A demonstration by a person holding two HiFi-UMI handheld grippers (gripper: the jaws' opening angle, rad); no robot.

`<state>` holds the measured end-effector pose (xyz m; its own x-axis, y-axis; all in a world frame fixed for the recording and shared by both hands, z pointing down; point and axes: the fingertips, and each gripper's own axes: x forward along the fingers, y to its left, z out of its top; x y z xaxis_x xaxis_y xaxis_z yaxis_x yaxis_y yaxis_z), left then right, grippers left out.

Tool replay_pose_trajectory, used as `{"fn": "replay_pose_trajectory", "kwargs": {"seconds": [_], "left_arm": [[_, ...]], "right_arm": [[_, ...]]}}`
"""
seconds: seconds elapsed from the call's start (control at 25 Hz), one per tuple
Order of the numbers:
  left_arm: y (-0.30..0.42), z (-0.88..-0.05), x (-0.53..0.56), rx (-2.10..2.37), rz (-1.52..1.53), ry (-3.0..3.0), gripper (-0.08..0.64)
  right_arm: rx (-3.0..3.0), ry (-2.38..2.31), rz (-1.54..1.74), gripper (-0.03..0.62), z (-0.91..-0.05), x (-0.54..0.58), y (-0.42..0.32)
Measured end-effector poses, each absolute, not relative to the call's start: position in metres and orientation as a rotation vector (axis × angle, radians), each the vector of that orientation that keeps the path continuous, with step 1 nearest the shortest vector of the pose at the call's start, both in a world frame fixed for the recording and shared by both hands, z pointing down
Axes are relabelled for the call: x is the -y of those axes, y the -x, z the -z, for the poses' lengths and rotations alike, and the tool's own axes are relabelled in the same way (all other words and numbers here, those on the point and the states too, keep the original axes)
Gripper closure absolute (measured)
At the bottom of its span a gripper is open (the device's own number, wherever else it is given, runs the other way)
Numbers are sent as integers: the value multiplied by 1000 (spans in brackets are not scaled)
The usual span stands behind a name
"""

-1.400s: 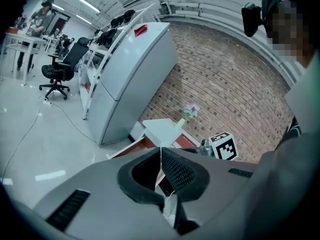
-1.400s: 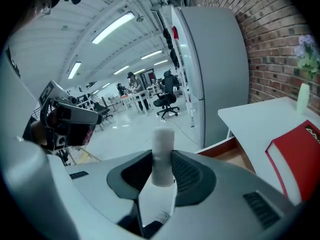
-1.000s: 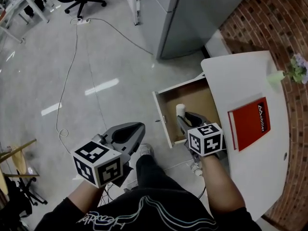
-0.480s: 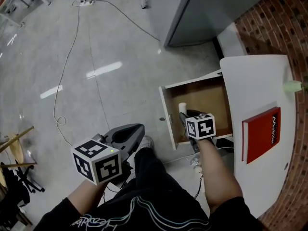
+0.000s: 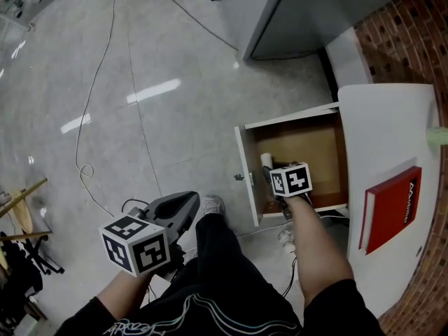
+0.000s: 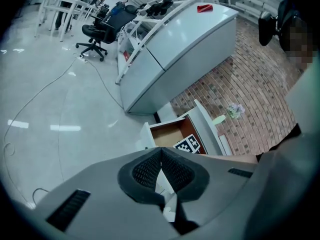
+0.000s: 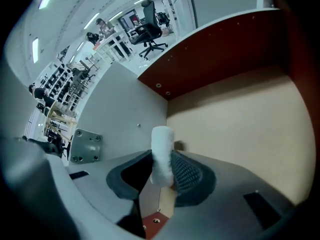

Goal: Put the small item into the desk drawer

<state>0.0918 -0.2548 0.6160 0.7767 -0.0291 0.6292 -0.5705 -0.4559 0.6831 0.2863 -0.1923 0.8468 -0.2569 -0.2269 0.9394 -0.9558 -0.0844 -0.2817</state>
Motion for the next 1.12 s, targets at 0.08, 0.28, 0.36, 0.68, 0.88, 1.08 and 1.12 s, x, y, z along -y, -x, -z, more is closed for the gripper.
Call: {"fn": "replay_pose_trajectory", "kwargs": {"seconds": [0.08, 0.28, 0.36, 0.68, 0.88, 1.08, 1.12], "left_arm": [[-87, -619, 258, 467, -674, -1951, 538], [-72, -628, 266, 529, -666, -1906, 538], [-68, -629, 267, 550, -668, -1898, 538], [-53, -636, 269, 593, -649, -1877, 538], [-49, -632, 265, 587, -646, -1894, 538], [-50, -619, 259, 579, -610, -1917, 538], [-51, -615, 258, 575, -603, -1924, 538]], "right_arm": [[1517, -1309, -1427, 462, -854, 192, -284], [1503, -1283, -1446, 462, -869, 189, -284], [1505, -1272, -1450, 462, -874, 189, -283], [1511, -1267, -1454, 447, -879, 192, -280], [1521, -1299, -1470, 390, -873, 193, -283], [1533, -1394, -1459, 374, -845, 191, -290], [1537, -1412, -1448, 373, -837, 190, -291]]}}
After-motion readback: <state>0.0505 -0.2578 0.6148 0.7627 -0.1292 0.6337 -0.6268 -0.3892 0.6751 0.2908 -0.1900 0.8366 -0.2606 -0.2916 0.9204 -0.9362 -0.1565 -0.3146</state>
